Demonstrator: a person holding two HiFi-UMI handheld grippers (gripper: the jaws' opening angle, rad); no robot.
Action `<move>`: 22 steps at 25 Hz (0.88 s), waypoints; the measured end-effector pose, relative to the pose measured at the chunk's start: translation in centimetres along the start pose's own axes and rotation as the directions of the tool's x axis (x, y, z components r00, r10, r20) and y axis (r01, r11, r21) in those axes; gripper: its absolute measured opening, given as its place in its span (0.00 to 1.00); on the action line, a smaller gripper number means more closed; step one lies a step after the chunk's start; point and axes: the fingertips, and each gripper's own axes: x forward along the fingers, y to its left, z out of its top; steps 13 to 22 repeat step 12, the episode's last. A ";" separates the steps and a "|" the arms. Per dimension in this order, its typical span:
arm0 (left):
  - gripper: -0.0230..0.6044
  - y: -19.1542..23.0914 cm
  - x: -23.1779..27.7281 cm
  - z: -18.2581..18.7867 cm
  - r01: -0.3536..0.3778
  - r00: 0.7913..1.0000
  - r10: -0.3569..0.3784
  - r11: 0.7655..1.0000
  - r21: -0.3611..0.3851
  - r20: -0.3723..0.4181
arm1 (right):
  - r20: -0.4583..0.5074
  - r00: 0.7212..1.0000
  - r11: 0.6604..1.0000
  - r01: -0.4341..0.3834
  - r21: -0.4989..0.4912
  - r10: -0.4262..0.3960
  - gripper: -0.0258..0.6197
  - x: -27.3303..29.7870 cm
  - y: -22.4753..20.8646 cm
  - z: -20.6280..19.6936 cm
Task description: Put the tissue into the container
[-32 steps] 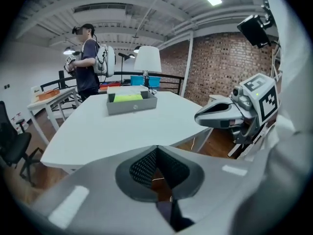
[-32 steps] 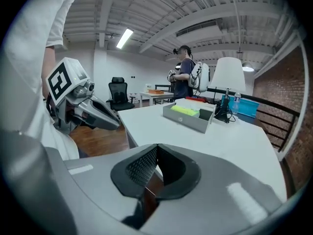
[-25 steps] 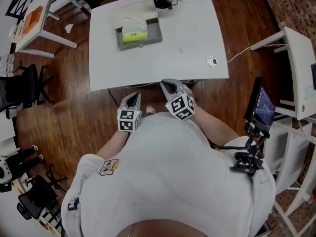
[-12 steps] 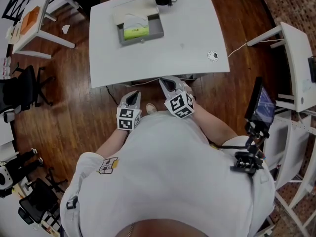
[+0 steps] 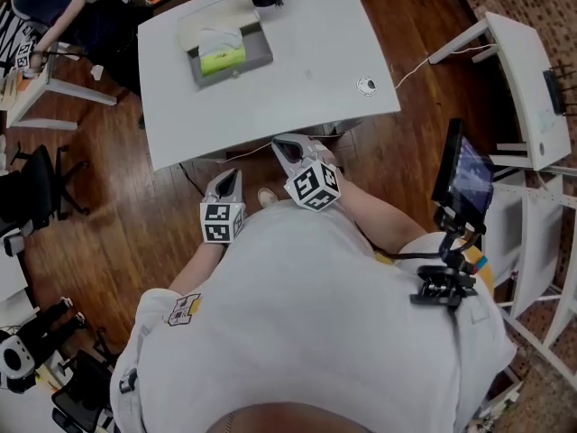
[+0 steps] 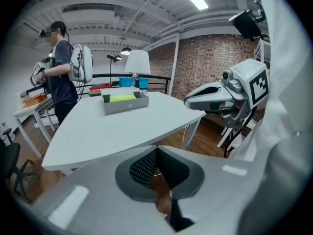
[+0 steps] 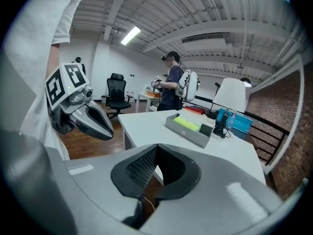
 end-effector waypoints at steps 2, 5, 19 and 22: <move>0.04 -0.2 0.0 -0.4 0.008 1.000 -0.008 1.000 -0.004 0.003 | -0.001 1.000 1.000 0.005 -0.003 -0.005 0.04 -0.2 0.1 -0.1; 0.04 -0.3 -0.1 -0.5 0.015 1.000 -0.015 1.000 -0.005 0.005 | -0.004 1.000 1.000 0.009 -0.003 -0.009 0.04 -0.2 0.2 -0.1; 0.04 0.1 -0.9 -0.8 -0.005 1.000 0.006 1.000 -0.025 0.016 | -0.003 1.000 1.000 0.006 -0.016 -0.006 0.04 -0.2 0.9 0.3; 0.04 0.1 -0.9 -0.8 -0.005 1.000 0.006 1.000 -0.025 0.016 | -0.003 1.000 1.000 0.006 -0.016 -0.006 0.04 -0.2 0.9 0.3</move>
